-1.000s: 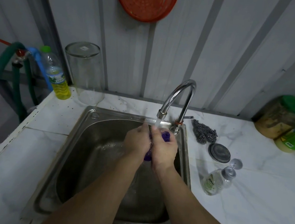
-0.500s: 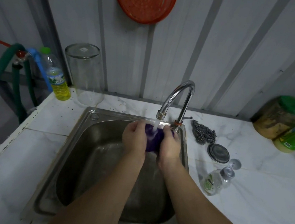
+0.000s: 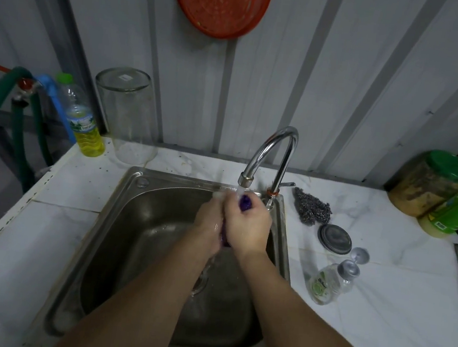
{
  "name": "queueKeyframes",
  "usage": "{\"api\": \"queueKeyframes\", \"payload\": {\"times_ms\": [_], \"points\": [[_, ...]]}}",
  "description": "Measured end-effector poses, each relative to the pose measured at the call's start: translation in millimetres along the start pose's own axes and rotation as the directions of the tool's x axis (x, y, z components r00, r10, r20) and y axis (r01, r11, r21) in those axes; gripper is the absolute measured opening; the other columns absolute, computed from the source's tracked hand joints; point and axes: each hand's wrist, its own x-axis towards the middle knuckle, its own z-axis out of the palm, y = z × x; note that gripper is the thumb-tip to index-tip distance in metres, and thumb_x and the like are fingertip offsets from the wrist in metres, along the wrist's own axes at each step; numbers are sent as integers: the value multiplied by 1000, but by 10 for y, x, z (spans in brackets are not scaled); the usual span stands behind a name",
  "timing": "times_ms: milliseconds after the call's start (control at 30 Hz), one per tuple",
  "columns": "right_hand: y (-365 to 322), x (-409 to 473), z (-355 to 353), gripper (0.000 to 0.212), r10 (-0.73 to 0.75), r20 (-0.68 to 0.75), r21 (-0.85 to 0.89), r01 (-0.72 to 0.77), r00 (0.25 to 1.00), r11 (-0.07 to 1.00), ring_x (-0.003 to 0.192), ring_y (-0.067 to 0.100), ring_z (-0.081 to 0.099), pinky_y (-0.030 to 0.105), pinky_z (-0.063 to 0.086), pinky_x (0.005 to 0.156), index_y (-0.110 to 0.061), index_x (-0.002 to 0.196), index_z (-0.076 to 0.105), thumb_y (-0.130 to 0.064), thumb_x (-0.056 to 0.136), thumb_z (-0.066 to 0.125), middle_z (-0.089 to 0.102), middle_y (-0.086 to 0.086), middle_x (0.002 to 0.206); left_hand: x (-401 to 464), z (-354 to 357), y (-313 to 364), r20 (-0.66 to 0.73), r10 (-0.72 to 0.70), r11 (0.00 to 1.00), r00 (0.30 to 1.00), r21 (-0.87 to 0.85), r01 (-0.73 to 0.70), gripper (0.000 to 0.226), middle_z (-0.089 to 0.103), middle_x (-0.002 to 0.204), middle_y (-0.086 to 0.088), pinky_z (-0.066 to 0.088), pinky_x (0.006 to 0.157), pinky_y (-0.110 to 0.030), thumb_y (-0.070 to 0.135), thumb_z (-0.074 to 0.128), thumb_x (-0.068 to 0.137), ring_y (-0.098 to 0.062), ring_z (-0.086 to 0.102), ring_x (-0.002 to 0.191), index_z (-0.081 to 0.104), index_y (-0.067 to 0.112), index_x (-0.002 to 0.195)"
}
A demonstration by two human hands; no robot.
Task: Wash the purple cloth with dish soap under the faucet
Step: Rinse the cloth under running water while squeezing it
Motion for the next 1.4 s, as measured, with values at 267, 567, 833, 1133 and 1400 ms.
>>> {"api": "queueKeyframes", "payload": {"times_ms": [267, 567, 833, 1133, 1400], "points": [[160, 332, 42, 31, 600, 78, 109, -605, 796, 788, 89, 33, 70, 50, 58, 88, -15, 89, 63, -44, 89, 53, 71, 14, 97, -62, 47, -34, -111, 284, 945, 952, 200, -259, 24, 69, 70, -2, 58, 66, -36, 16, 59, 87, -25, 68, 77, 69, 20, 66], [4, -324, -79, 28, 84, 66, 341, -102, 994, 934, 87, 11, 71, 29, 60, 78, -40, 89, 68, -15, 90, 57, 75, -4, 92, 120, -48, 116, -292, 255, 962, 922, 172, -211, 38, 74, 92, -7, 56, 69, -34, 53, 62, 95, -23, 71, 83, 69, 16, 85], [-78, -41, 0, 5, -69, 28, 149, 64, 997, 987, 70, 5, 64, 19, 51, 66, -28, 89, 63, -25, 86, 64, 67, -8, 75, 30, 17, 93, -40, 69, 994, 997, 94, -65, 20, 75, 71, -8, 54, 43, -21, 18, 58, 99, -14, 73, 53, 73, 7, 90], [12, 352, -3, 16, 594, 172, 262, -618, 786, 741, 85, 33, 74, 50, 61, 82, -14, 91, 70, -24, 89, 58, 76, 13, 89, 6, 17, 45, -57, 262, 931, 963, 277, -237, 28, 75, 90, -14, 59, 57, -30, 28, 53, 93, -22, 75, 77, 76, 20, 79], [158, 366, -199, 33, 518, 291, 512, -588, 804, 626, 88, 35, 77, 52, 61, 80, -31, 78, 81, -61, 78, 68, 80, 12, 93, -37, -224, -1, 167, -125, 992, 978, 52, 118, 33, 79, 103, -14, 53, 94, -56, 38, 60, 85, -40, 69, 104, 82, 14, 92]]}}
